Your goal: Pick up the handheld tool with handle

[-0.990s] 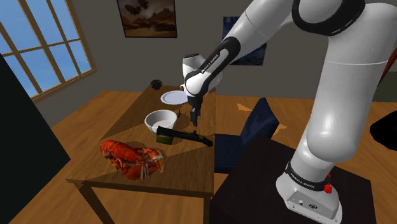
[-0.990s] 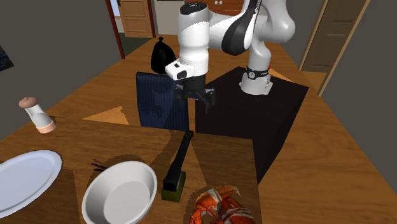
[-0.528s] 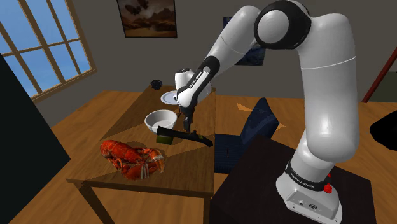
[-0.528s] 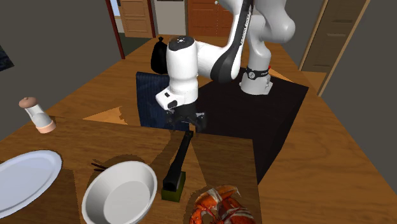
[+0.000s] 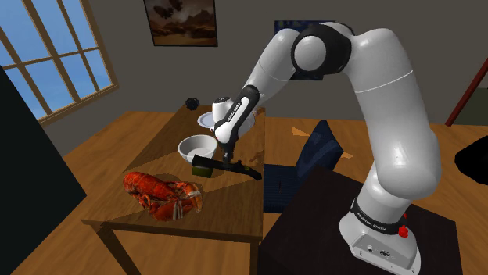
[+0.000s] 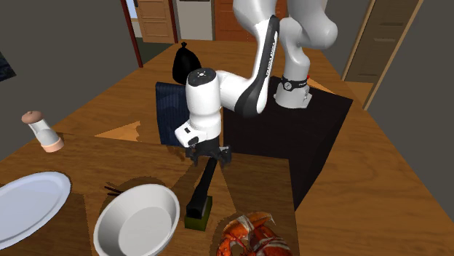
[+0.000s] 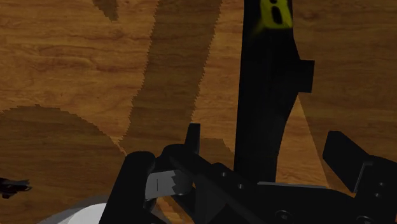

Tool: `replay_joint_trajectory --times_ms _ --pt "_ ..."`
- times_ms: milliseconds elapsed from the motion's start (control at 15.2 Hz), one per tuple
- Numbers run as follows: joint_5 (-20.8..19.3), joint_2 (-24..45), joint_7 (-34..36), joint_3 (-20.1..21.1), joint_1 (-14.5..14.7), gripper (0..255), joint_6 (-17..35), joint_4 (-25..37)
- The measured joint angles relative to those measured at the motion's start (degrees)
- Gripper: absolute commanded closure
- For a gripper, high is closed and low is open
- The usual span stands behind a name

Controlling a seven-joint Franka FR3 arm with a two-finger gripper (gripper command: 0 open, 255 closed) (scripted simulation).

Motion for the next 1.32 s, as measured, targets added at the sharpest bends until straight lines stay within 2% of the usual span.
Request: replay_joint_trajectory --times_ms 198,264,924,1320 --pt "-0.1 2.1 0.0 -0.1 0.0 0 1.5 0.6" --pt "-0.1 2.4 0.1 -0.1 0.0 255 1.6 0.8" --pt "-0.1 2.7 0.2 -0.2 0.0 255 1.6 1.1" --pt "0.1 -0.5 -0.1 0.0 -0.1 255 -0.8 0.3"
